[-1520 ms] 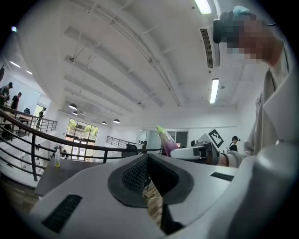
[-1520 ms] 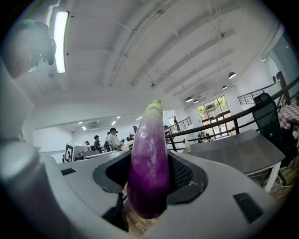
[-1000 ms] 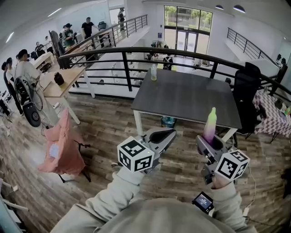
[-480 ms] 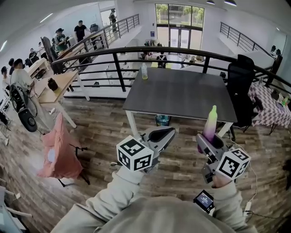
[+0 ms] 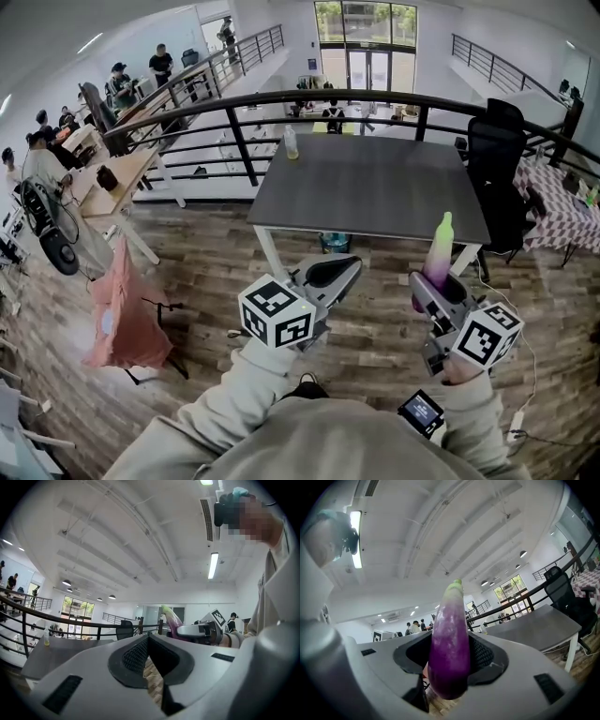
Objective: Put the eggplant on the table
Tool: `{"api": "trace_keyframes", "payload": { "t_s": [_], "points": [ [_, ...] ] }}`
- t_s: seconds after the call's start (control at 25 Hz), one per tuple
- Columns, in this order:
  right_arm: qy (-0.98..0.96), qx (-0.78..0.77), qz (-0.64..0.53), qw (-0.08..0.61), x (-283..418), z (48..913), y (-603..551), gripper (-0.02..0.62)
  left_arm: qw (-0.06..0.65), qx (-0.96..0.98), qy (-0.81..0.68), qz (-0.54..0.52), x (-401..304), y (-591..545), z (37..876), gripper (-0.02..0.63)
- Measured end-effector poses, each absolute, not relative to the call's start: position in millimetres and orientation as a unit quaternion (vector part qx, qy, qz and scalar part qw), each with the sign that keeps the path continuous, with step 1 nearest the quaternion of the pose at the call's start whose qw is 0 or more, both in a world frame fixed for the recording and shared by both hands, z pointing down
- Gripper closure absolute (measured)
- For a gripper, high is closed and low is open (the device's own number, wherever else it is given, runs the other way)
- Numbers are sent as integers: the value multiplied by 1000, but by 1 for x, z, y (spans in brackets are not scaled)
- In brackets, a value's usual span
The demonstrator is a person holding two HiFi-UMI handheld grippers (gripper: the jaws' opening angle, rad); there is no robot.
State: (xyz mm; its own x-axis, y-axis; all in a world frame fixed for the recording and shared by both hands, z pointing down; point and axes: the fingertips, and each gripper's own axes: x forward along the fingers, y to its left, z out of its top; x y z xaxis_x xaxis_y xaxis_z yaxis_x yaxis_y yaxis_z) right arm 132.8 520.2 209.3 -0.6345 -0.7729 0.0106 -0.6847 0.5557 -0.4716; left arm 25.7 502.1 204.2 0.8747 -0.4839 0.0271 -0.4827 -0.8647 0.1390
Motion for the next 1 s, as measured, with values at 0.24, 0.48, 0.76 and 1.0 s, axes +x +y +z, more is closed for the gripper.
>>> {"api": "trace_keyframes", "payload": {
  "t_s": [0.24, 0.48, 0.76, 1.0],
  "points": [
    [880, -407, -221, 105, 126, 197, 476, 373, 69, 965, -253, -6, 17, 452, 200, 601],
    [878, -414, -224, 89, 122, 198, 405, 374, 69, 964, -254, -24, 12, 376, 196, 601],
    [878, -423, -213, 64, 102, 188, 317, 374, 78, 965, -251, -25, -7, 287, 192, 601],
    [871, -424, -240, 59, 83, 209, 266, 374, 93, 965, -245, -24, -25, 236, 209, 601]
  ]
}}
